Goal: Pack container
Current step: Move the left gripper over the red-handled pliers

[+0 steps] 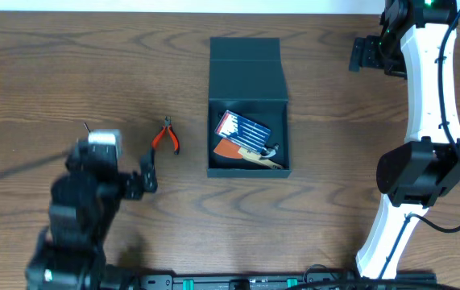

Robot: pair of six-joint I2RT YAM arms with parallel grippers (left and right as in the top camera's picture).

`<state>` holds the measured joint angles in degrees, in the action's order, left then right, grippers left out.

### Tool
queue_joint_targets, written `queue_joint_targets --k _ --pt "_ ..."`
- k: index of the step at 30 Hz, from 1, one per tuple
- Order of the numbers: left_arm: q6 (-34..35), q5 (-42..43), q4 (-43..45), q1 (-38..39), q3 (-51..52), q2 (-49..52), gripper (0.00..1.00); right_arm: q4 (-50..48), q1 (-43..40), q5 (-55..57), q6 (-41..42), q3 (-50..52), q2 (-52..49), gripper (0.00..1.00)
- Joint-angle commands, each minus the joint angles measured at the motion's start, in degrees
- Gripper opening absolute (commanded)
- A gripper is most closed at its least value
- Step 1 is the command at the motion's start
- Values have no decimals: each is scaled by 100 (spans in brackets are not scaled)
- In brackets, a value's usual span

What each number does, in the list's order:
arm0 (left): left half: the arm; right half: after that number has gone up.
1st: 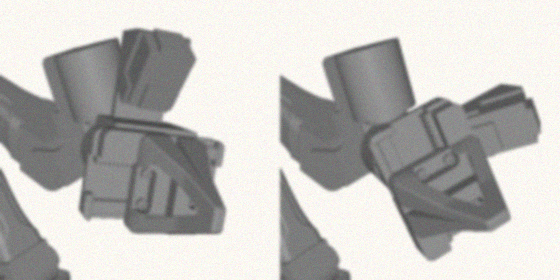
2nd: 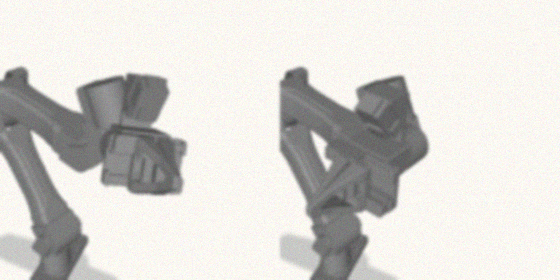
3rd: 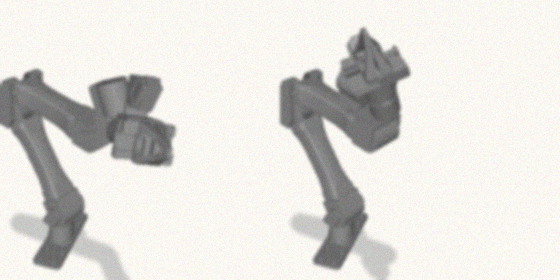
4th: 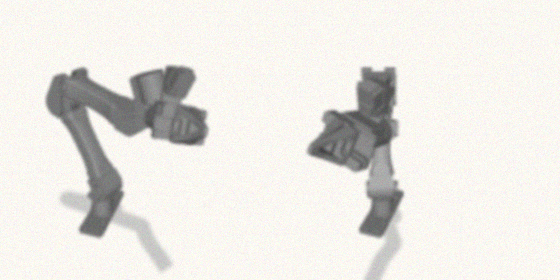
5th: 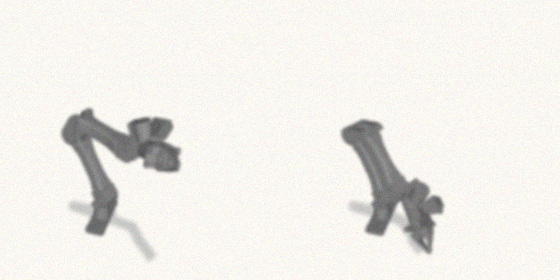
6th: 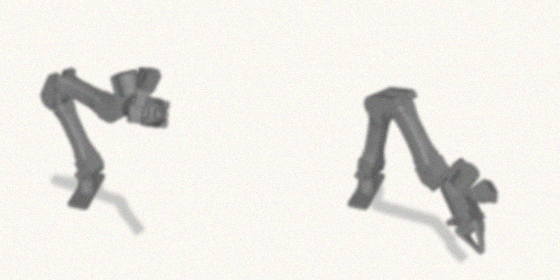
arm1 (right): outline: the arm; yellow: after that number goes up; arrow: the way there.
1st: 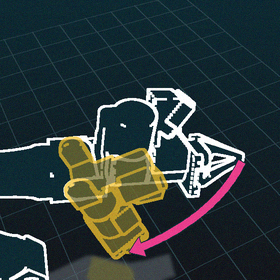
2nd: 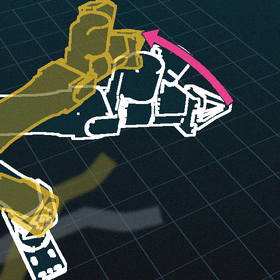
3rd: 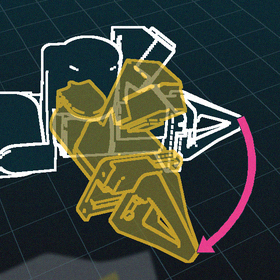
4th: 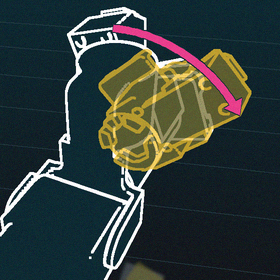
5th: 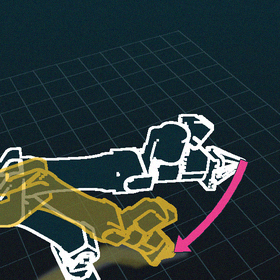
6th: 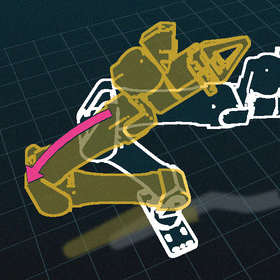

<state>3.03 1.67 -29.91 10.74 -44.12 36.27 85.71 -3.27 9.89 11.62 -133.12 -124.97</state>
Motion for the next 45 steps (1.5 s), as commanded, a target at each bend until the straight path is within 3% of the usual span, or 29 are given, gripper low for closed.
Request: queue_joint_targets --k 1,8,13,21,33,45 --pt "44 -85 -273 33 -765 892 99 0 20 17 103 -114 155 99" --pt "55 -79 -92 33 -1239 1836 99 0 20 17 101 -114 155 99" --pt "122 -87 -251 -28 -1239 2083 98 0 20 17 101 -114 155 99" --pt "501 -79 -601 -468 -1464 3397 98 0 22 17 101 -114 155 99" --pt "-540 -61 -389 -490 -1488 4898 98 0 22 17 101 -114 155 99" --pt "-1523 737 -306 -490 -1486 6008 99 0 24 17 101 -114 155 99"
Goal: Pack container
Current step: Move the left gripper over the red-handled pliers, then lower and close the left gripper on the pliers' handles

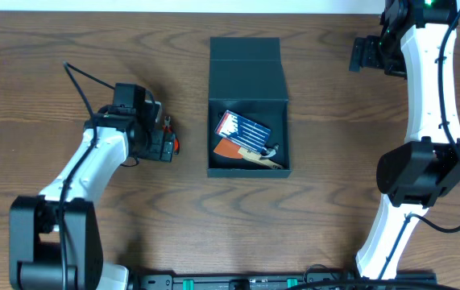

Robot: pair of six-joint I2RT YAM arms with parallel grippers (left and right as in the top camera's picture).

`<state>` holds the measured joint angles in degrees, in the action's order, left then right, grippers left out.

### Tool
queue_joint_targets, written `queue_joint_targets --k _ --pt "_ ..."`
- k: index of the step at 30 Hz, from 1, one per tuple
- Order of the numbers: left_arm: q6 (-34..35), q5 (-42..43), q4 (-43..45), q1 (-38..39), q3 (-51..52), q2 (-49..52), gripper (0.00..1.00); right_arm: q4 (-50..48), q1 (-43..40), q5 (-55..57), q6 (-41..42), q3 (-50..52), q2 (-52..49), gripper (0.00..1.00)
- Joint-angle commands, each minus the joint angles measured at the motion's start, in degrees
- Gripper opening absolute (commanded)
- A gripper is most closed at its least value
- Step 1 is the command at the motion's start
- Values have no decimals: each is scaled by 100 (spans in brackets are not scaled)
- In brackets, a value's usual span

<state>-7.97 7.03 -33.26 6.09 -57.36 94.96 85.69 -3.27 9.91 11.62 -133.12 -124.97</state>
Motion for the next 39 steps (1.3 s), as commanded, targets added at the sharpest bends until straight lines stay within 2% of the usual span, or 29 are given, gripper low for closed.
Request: queue_joint_targets --k 1,19,39 --pt "-544 199 83 -24 -162 188 99 2 24 15 101 -114 155 99" --pt "-708 -413 723 -26 -164 658 98 2 24 15 101 -111 155 99" --pt "-1091 -470 1176 -28 -164 964 98 2 24 15 103 -114 155 99"
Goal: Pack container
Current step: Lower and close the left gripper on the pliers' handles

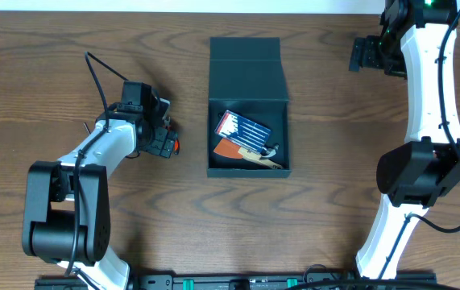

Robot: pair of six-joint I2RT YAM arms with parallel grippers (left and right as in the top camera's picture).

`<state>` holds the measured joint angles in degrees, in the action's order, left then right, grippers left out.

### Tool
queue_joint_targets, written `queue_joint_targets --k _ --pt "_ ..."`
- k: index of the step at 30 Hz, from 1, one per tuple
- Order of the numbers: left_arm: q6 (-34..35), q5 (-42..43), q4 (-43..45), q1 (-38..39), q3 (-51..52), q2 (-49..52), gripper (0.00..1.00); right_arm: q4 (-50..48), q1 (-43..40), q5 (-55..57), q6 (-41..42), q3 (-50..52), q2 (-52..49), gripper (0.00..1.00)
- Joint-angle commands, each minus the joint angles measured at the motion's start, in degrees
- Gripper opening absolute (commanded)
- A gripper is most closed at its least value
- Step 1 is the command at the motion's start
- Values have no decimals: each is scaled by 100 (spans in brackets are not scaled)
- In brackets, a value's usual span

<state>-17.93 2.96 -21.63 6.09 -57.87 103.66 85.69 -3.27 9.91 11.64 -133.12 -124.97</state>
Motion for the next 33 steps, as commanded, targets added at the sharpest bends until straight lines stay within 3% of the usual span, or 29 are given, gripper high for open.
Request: queue_joint_targets --k 1,7,19,33 --pt "-96 -63 13 -28 -114 94 98 2 24 15 98 -114 155 99" --pt "-153 -63 13 -28 -114 96 99 2 24 15 101 -114 155 99" --pt "-155 264 -7 -24 -114 96 88 2 24 15 101 -114 155 99" --pt "-411 348 -17 -24 -114 96 88 2 24 15 98 -114 155 99"
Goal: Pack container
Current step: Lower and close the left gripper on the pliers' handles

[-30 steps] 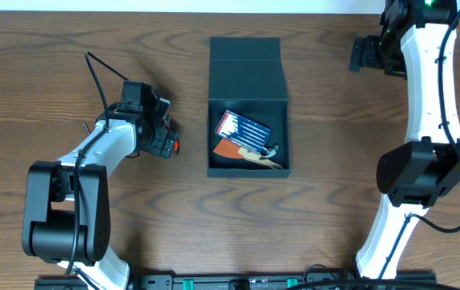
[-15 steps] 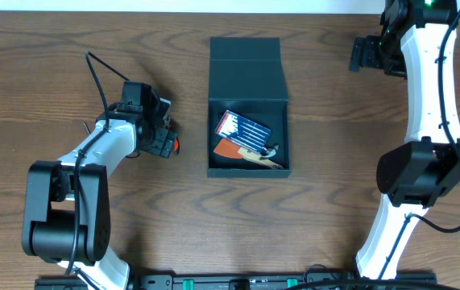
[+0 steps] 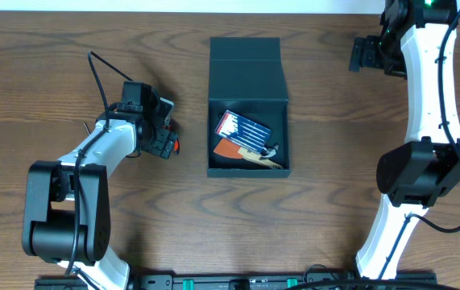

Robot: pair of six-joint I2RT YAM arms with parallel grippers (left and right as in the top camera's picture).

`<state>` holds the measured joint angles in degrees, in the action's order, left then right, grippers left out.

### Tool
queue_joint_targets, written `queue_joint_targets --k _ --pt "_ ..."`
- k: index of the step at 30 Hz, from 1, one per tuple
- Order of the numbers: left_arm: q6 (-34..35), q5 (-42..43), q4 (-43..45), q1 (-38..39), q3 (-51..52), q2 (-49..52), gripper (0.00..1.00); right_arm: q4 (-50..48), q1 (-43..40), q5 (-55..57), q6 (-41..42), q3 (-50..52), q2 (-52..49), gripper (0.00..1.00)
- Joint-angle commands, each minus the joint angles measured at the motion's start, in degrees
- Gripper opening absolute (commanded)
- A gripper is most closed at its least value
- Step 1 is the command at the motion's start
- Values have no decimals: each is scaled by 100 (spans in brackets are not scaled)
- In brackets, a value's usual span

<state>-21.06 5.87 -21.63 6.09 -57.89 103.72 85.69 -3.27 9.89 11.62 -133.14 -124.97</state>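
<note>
An open dark box (image 3: 248, 56) stands at mid-table, its lid folded back toward the far side. Inside lie a blue card of small tools (image 3: 242, 126), an orange piece (image 3: 228, 148) and a tan-handled item (image 3: 263, 159). My left gripper (image 3: 165, 135) is down over the red-handled pliers (image 3: 175, 146), left of the box. Only a tip of red handle shows past the fingers, and their gap is hidden. My right gripper (image 3: 364, 55) is held at the far right edge, away from the box.
The right arm (image 3: 423, 97) runs from its base at the near right up along the table's right side. A black cable (image 3: 101, 68) loops off the left wrist. A bar with connectors (image 3: 238, 282) runs along the near edge.
The left wrist has shifted very slightly over the pliers. The box, its contents and the right arm stand as before.
At first the left arm was low at the near left and the pliers lay bare left of the box. Then its gripper was over the pliers, covering most of them. It has stayed there, with small changes of wrist angle. The right arm never moved.
</note>
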Motion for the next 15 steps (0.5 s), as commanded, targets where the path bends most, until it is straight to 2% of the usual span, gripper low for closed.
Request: queue_joint_targets --k 1,15 --pt "-98 55 -17 -24 -111 90 88 2 24 17 103 -111 155 99" --pt "-122 57 -160 109 -315 457 88 2 24 17 103 -111 155 99"
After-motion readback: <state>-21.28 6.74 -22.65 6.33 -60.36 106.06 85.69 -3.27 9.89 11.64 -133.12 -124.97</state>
